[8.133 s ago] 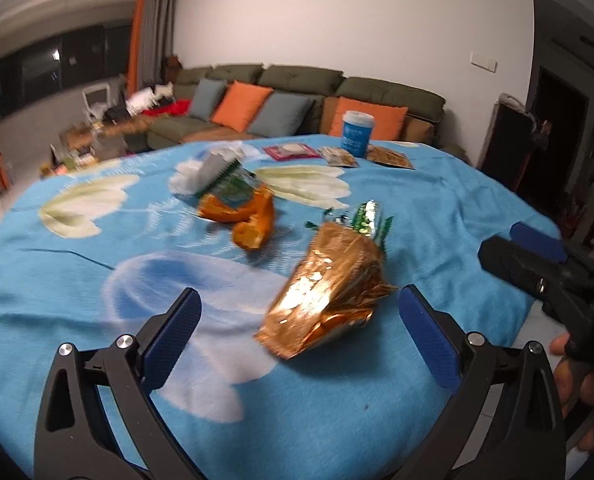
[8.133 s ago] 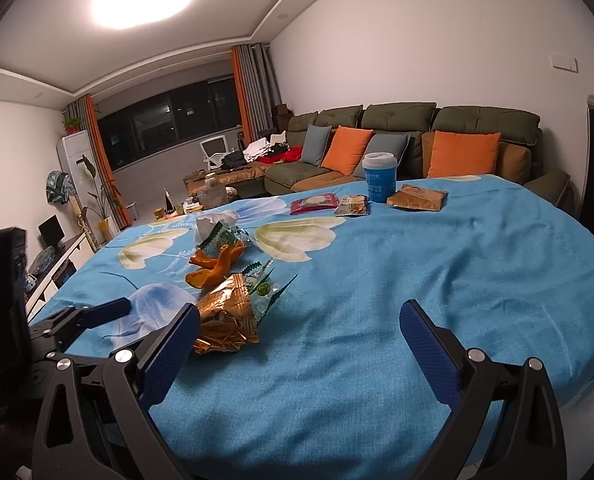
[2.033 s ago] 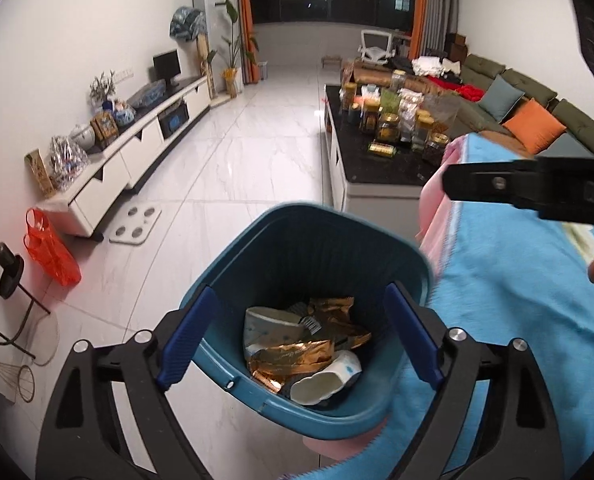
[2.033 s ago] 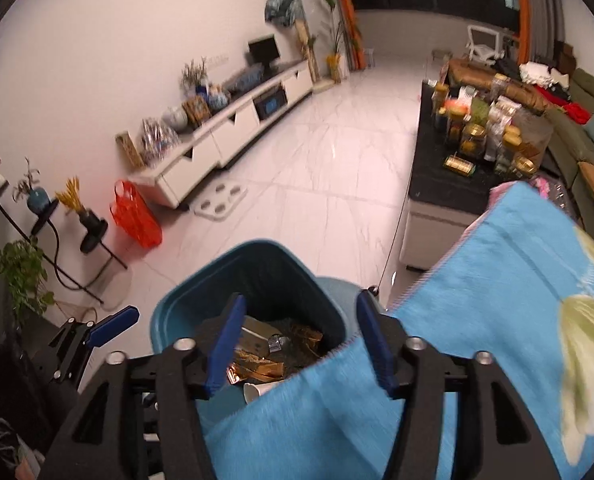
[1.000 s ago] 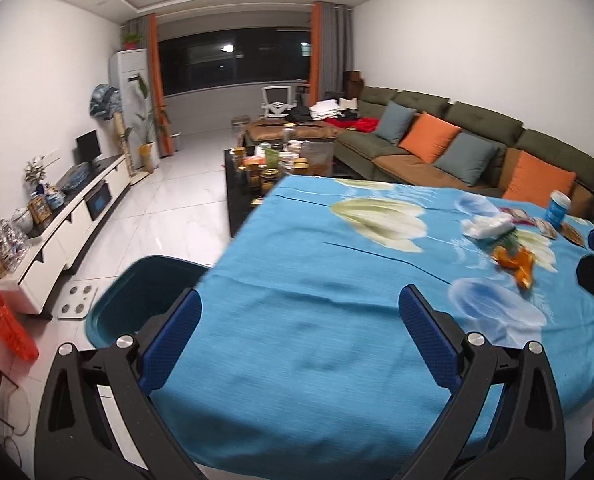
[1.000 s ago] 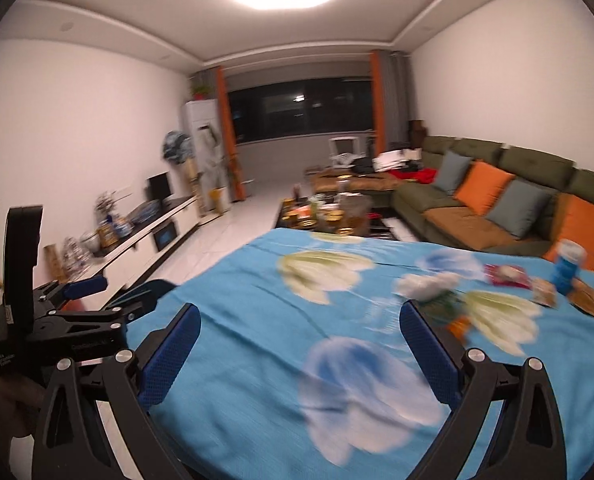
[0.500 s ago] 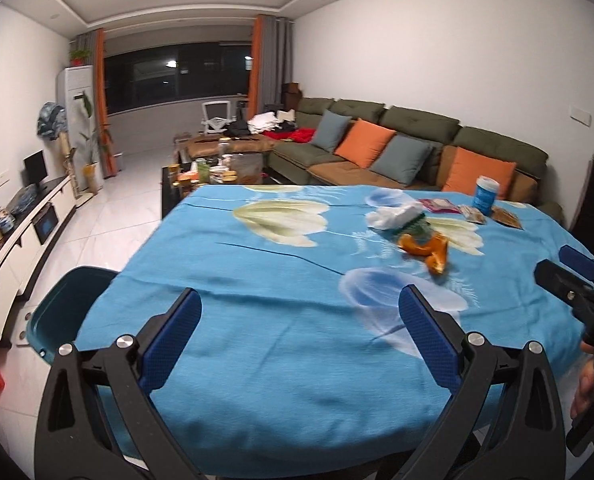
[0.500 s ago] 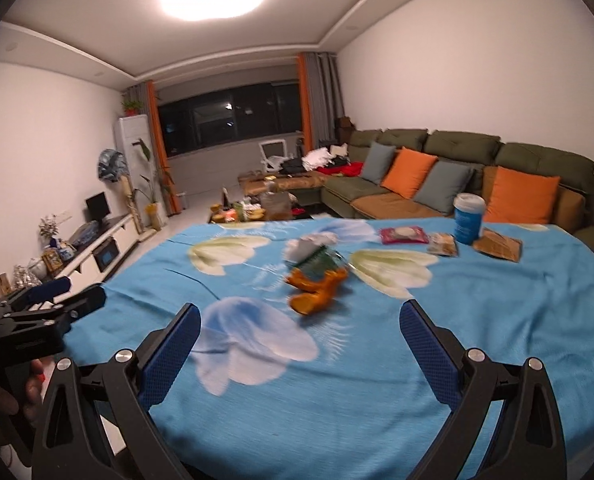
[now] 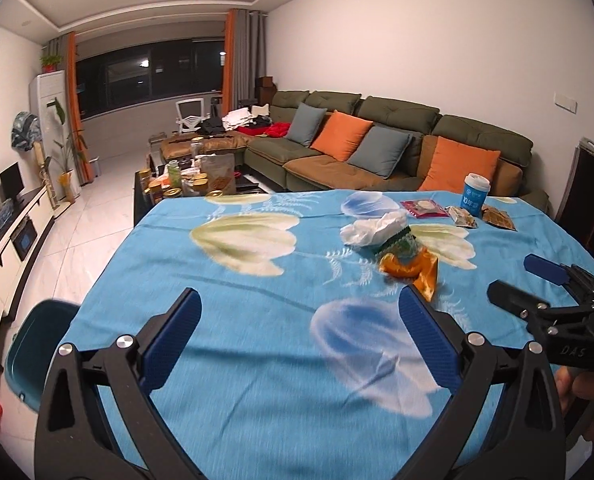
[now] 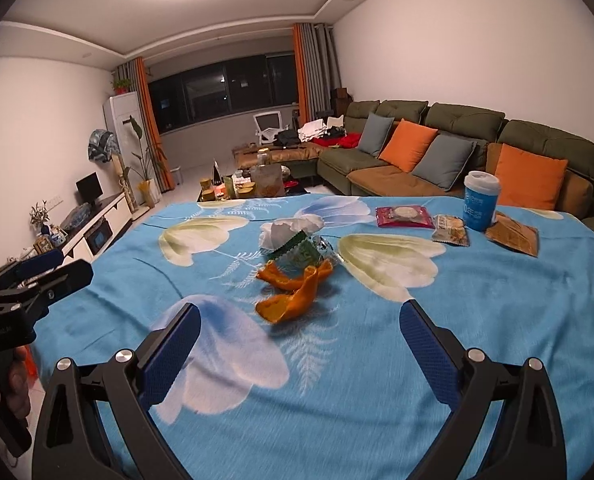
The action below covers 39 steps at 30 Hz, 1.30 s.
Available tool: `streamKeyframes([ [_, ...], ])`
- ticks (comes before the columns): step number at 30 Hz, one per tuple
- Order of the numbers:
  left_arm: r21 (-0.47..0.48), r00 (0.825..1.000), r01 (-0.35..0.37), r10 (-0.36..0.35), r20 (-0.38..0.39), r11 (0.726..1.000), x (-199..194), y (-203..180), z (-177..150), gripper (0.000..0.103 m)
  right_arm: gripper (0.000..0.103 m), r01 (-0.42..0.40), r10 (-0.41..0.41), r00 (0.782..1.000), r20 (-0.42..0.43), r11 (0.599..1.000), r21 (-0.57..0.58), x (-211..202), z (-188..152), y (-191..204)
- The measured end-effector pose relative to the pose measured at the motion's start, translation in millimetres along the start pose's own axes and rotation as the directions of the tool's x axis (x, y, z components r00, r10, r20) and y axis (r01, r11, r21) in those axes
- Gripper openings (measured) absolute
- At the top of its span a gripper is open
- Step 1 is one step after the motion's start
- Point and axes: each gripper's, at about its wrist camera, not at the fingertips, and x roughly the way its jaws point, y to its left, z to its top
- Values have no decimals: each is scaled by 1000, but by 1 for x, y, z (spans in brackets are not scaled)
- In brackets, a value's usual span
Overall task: Collect trash
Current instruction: 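Move both grippers back over the table toward the tissue and green wrapper, then grasp the white tissue with the left gripper while the right grasps a green wrapper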
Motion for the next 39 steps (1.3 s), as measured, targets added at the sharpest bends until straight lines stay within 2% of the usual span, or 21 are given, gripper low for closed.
streamKeyframes([
  [10, 48, 995, 83, -80, -63, 995, 84, -25, 43, 97, 91, 15, -14, 997, -80, 1000, 5, 46, 29, -23],
  [15, 44, 982, 134, -127, -137, 990, 139, -38, 58, 97, 89, 25, -24, 995, -102, 1000, 9, 59, 41, -37],
  [22, 8, 950, 229, -221, -219, 973, 194, -60, 65, 97, 89, 48, -46, 991, -128, 999, 16, 73, 44, -53],
  [25, -16, 939, 237, -233, -252, 971, 215, -63, 65, 95, 89, 46, -43, 990, -133, 999, 17, 77, 45, -55],
  [31, -103, 911, 265, -284, -299, 959, 248, -62, 64, 74, 89, 32, -30, 990, -140, 999, 14, 85, 47, -54],
  [33, -112, 903, 271, -293, -313, 956, 254, -62, 62, 59, 89, 28, -26, 990, -141, 1000, 11, 89, 49, -54],
  [35, -123, 896, 282, -307, -321, 952, 259, -63, 59, 51, 89, 23, -22, 989, -144, 1000, 8, 93, 52, -53],
  [36, -124, 895, 284, -310, -321, 951, 260, -64, 58, 43, 89, 20, -19, 989, -145, 1000, 5, 95, 53, -52],
  [39, -138, 891, 298, -327, -315, 945, 263, -63, 56, 28, 86, 3, -5, 988, -157, 1000, -10, 104, 56, -46],
])
